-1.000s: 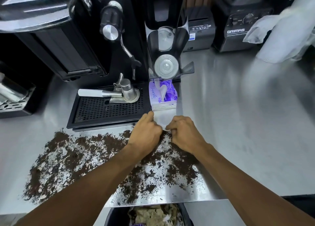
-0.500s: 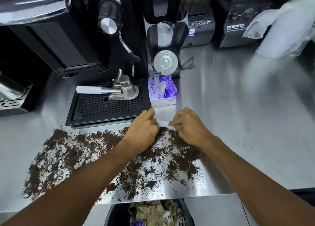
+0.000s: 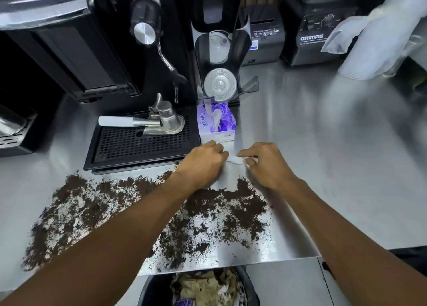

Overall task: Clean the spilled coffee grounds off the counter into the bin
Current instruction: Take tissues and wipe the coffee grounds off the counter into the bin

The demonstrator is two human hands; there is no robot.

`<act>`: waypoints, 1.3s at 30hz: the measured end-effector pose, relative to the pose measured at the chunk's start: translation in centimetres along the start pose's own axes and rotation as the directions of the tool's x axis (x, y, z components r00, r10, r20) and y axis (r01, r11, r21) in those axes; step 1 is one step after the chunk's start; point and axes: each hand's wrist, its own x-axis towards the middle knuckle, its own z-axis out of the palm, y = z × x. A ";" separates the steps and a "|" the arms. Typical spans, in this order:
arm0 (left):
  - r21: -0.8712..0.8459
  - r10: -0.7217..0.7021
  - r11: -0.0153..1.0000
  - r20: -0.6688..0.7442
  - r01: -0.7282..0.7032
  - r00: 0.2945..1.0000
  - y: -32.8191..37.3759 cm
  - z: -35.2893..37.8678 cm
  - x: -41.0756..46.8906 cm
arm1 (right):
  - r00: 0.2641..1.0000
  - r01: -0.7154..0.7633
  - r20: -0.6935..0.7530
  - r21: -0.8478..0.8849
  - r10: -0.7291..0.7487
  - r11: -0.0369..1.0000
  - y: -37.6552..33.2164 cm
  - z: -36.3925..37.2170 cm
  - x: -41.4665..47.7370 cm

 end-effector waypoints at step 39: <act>-0.286 0.369 0.845 -0.301 -0.452 0.880 1.6 1.7 0.7 | 0.847 -0.351 -0.397 0.080 0.353 0.933 -4.4 -0.3 -11.3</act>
